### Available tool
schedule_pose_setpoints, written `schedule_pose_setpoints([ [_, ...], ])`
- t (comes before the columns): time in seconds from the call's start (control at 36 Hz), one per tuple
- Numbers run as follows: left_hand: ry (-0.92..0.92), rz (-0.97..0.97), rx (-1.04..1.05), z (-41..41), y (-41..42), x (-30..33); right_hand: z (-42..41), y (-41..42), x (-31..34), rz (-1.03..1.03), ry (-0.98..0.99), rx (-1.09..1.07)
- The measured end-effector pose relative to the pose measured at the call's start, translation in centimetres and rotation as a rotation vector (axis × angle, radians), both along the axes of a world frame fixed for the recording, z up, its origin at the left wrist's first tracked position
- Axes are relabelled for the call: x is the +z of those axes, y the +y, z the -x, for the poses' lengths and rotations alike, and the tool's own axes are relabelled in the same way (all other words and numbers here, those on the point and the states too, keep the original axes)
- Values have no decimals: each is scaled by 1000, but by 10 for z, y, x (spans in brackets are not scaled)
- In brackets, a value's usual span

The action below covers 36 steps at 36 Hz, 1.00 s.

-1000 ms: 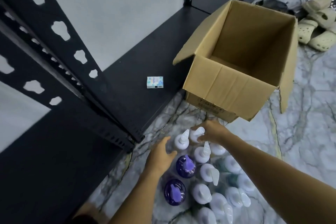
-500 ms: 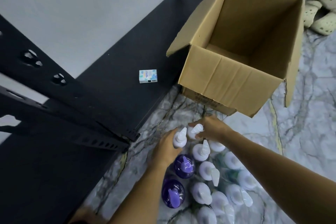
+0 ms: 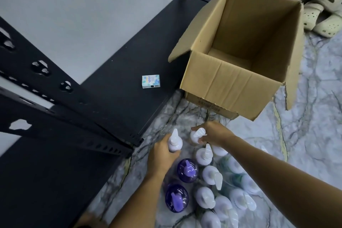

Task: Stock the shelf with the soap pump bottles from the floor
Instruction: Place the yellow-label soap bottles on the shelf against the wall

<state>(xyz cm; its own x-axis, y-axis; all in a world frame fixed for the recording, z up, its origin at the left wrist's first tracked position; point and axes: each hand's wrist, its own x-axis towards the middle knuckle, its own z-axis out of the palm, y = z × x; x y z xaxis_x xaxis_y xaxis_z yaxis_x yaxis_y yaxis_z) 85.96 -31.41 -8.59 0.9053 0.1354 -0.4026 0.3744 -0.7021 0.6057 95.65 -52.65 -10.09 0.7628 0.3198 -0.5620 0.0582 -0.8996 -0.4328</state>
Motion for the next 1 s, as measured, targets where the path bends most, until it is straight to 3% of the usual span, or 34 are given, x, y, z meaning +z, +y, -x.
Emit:
schedule_pose_setpoints([
  [0.25,-31,-49,97,12,14,37,5,8,0,90,-17,-55],
  [0.42,-103,13,122,33,32,72,11,25,32,131,2,-89],
  [0.81,-211,250,181,64,69,168,15,80,144,-180,-178,-60],
  [1.0,-330,215,208,75,74,214,26,90,219,-424,-296,-119],
])
